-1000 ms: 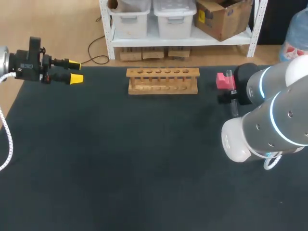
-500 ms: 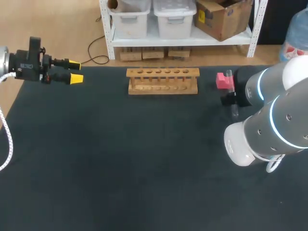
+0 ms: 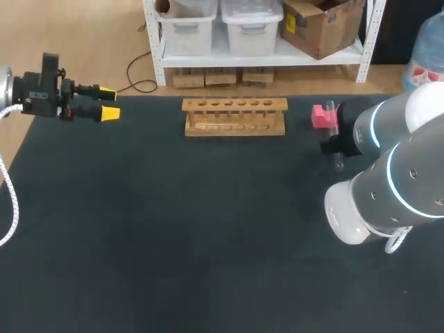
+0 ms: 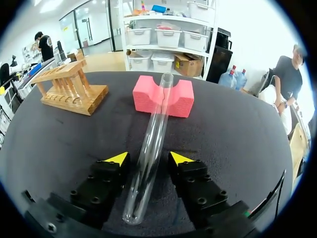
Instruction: Grasp the test tube, adjust it, and insert it.
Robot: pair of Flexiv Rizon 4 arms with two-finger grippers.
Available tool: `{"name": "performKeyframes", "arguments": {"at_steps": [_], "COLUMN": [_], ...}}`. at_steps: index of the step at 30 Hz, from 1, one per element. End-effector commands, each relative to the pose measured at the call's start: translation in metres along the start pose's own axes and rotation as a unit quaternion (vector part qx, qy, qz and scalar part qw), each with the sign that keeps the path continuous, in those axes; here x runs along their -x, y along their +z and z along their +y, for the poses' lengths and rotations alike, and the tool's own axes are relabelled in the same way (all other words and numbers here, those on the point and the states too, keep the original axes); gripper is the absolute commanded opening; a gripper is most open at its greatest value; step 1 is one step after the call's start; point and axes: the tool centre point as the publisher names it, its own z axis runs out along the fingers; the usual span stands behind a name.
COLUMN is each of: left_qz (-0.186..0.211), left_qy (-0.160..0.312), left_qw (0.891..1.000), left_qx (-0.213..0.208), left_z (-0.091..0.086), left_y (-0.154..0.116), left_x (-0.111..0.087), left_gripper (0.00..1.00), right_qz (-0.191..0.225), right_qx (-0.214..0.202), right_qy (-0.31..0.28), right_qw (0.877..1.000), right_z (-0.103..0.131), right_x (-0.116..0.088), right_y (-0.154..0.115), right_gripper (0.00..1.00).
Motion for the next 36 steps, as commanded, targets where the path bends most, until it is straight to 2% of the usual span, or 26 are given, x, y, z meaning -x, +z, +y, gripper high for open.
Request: {"name": "performKeyframes", "arguments": {"at_steps": [1, 9, 28, 34, 36], "left_qz": [-0.002, -0.002, -0.002, -0.002, -0.002], "left_qy": [0.002, 0.002, 0.002, 0.002, 0.002], "left_qw": [1.000, 1.000, 1.000, 1.000, 1.000], "left_qx": [0.000, 0.000, 0.000, 0.000, 0.000], "left_z": [0.0001, 0.0001, 0.0001, 0.0001, 0.0001], "left_y": [-0.0001, -0.0001, -0.0001, -0.0001, -0.0001], "left_x": [-0.0011, -0.0011, -0.0011, -0.0011, -0.0011], "left_gripper": [1.00, 1.00, 1.00, 1.00, 1.00], "right_qz": [0.001, 0.004, 0.008, 0.008, 0.009], "right_qx": [-0.002, -0.005, -0.011, -0.018, -0.023], "right_qy": [0.000, 0.002, 0.007, 0.013, 0.017], "right_qw": [1.000, 1.000, 1.000, 1.000, 1.000], "right_z": [0.0000, -0.0008, -0.0011, -0.0022, -0.0030], "right_x": [0.0014, 0.0015, 0.0008, 0.0014, 0.0017], "right_y": [-0.0004, -0.0006, -0.0012, -0.0031, -0.0042], "right_gripper": [0.48, 0.45, 0.20, 0.20, 0.14]}}
